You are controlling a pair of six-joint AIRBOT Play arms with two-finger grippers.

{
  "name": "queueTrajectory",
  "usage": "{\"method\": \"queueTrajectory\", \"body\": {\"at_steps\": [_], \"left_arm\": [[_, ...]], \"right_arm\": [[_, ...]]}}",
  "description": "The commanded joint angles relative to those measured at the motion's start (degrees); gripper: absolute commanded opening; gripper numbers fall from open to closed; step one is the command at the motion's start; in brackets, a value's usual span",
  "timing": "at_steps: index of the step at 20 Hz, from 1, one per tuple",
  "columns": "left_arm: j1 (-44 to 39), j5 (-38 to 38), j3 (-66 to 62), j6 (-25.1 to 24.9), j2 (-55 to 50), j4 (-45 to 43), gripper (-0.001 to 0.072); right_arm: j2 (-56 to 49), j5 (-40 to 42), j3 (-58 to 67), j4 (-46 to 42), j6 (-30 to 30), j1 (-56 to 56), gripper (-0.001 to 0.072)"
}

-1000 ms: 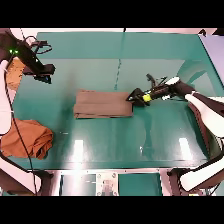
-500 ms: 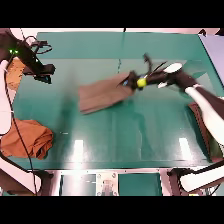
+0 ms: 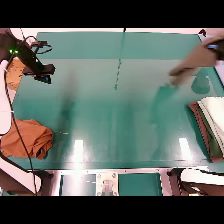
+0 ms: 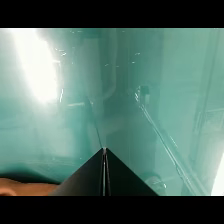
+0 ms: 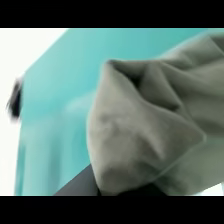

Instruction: Fold the shirts.

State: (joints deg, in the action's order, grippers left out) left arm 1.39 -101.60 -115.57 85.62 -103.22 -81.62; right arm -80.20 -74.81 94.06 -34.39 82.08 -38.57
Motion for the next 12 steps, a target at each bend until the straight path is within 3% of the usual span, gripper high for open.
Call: {"method": "queueTrajectory", "body": {"at_steps": [1, 9, 12], "left_arm": [[-0.1, 0.1, -0.1, 1.1, 0.0, 0.0, 0.0024], [-0.2, 0.7, -0.1, 1.4, 0.0, 2.2, 0.0024], [-0.2, 0.7, -0.1, 1.4, 0.0, 2.3, 0.0024]], "right_arm": [[0.8, -2.8, 1.4, -1.1, 1.6, -17.1, 0.0016], [0.8, -19.2, 1.4, -11.5, 1.7, -33.2, 0.0016], [2.4, -22.7, 1.4, -21.4, 6.6, -33.9, 0.0016]]}}
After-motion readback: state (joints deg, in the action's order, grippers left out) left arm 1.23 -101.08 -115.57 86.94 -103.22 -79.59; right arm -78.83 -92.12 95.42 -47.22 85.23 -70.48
